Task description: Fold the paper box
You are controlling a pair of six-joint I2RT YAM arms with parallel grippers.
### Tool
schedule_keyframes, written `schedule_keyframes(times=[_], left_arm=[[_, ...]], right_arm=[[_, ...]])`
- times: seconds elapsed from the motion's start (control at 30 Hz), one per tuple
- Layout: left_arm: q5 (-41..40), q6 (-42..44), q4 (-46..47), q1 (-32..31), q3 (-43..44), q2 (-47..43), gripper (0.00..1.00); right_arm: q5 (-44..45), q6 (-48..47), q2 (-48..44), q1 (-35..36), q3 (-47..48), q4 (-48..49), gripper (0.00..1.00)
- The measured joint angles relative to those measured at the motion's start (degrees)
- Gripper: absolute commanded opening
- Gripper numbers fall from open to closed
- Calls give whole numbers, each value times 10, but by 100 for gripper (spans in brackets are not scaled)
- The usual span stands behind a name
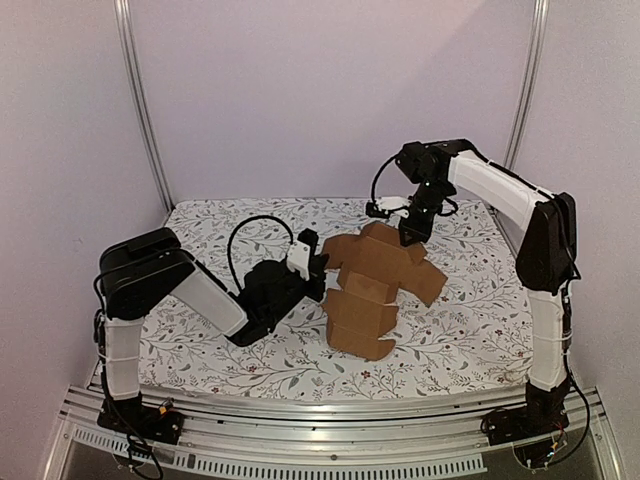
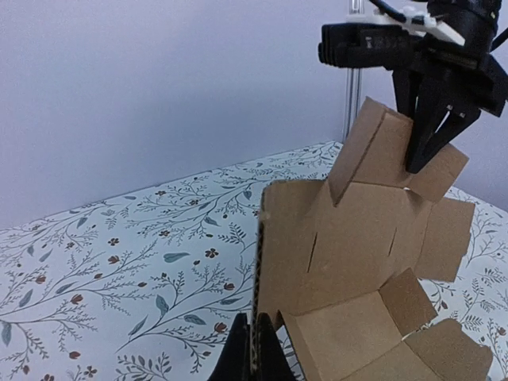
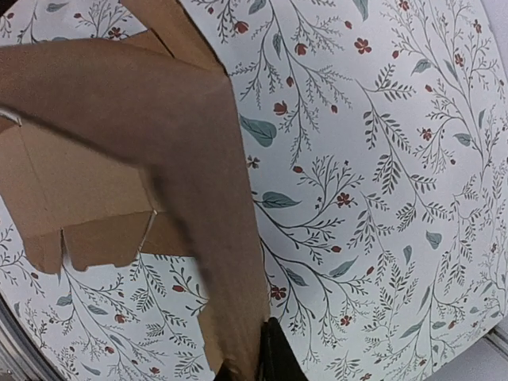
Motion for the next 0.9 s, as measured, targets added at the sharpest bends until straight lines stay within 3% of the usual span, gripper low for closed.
schedule_keyframes(times=[0.03, 0.2, 0.33, 0.5, 0.63, 0.9], left_arm=[[-1, -1, -1, 0, 0, 1, 3], [1, -11, -7, -3, -6, 8, 40], [19, -31, -10, -7, -60, -26, 57], [53, -66, -26, -10, -174, -158, 63], [85, -86, -41, -11, -213, -267, 63], [75, -118, -123, 8, -220, -301, 61]], right_arm=[[6, 2, -6, 4, -33, 15, 0], [59, -5, -68, 40, -165, 94, 0], [115, -17, -129, 84, -259, 163, 0], [189, -45, -178, 131, -320, 240, 0], [245, -66, -204, 154, -352, 308, 0], [329, -154, -241, 188, -474, 538, 0]])
